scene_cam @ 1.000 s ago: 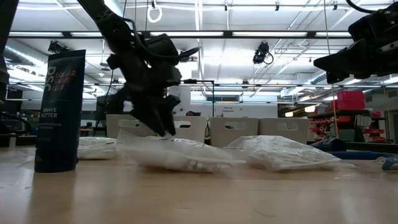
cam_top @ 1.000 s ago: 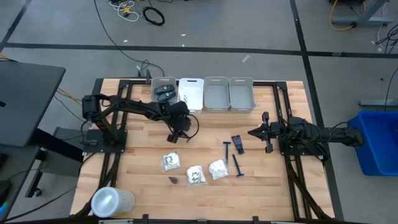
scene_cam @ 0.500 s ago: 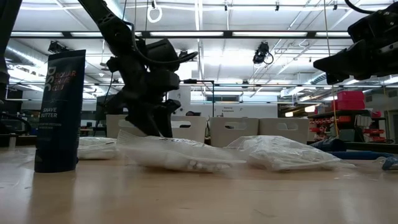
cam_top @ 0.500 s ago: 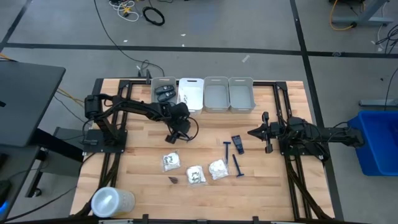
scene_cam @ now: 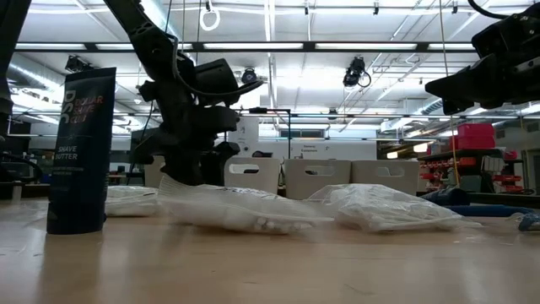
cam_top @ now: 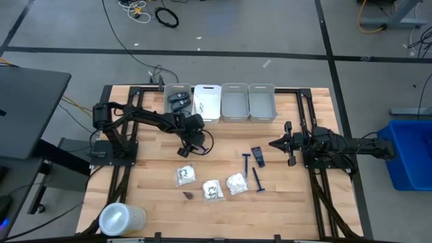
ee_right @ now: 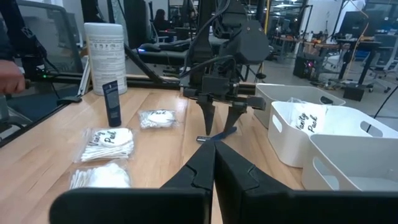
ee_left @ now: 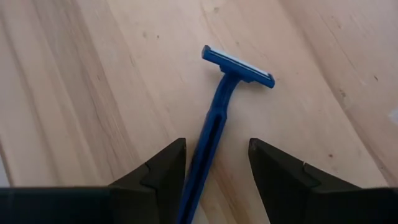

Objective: Pick & Place Travel size toiletries
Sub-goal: Put the blue razor into the right gray bin

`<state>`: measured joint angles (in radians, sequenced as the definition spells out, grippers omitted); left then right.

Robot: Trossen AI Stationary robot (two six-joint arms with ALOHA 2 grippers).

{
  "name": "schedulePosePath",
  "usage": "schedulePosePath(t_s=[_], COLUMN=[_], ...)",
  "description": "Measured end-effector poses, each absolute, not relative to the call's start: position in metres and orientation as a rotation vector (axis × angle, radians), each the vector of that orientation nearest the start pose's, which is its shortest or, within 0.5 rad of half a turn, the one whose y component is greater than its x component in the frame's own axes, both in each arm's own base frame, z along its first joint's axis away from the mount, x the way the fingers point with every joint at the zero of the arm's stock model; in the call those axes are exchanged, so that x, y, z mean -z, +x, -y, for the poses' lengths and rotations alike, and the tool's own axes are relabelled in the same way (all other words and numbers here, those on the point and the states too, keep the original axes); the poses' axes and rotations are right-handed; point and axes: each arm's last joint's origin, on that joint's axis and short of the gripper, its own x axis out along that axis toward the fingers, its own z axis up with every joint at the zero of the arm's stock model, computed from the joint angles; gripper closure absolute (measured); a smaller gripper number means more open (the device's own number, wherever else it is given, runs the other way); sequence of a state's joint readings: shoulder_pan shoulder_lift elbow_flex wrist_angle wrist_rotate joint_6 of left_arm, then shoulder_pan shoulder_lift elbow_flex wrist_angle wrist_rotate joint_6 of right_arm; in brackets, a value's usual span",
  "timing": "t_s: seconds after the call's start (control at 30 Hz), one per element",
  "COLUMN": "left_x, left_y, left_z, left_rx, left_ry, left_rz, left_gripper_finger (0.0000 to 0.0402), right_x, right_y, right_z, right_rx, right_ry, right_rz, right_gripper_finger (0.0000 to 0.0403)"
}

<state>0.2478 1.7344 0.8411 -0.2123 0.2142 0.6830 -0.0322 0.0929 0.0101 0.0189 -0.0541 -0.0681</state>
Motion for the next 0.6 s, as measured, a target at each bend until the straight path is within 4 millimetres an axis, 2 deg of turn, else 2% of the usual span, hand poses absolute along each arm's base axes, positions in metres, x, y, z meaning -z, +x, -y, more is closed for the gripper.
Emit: schedulePosePath(t_s=[0.17, 0.6], left_x=[-0.1247, -0.124], left_y=[0.2983, 0.2976], left_z=[-0.0691, -0.0683], left_rx=[0.331, 0.342], left_ry=[0.362, 0.355], left_rz=[-1.031, -1.034], left_gripper_finger=[0.0231, 0.0305], right_x=[-0.1613, -0.1613], right_y=[0.1027, 0.1027], right_z=[0.0017, 0.0017], right_rx=[-0.024, -0.024], right_ry=[-0.065, -0.065], right_rz=[-0.063, -0.063], right_gripper_finger=[0.0389, 0.0389])
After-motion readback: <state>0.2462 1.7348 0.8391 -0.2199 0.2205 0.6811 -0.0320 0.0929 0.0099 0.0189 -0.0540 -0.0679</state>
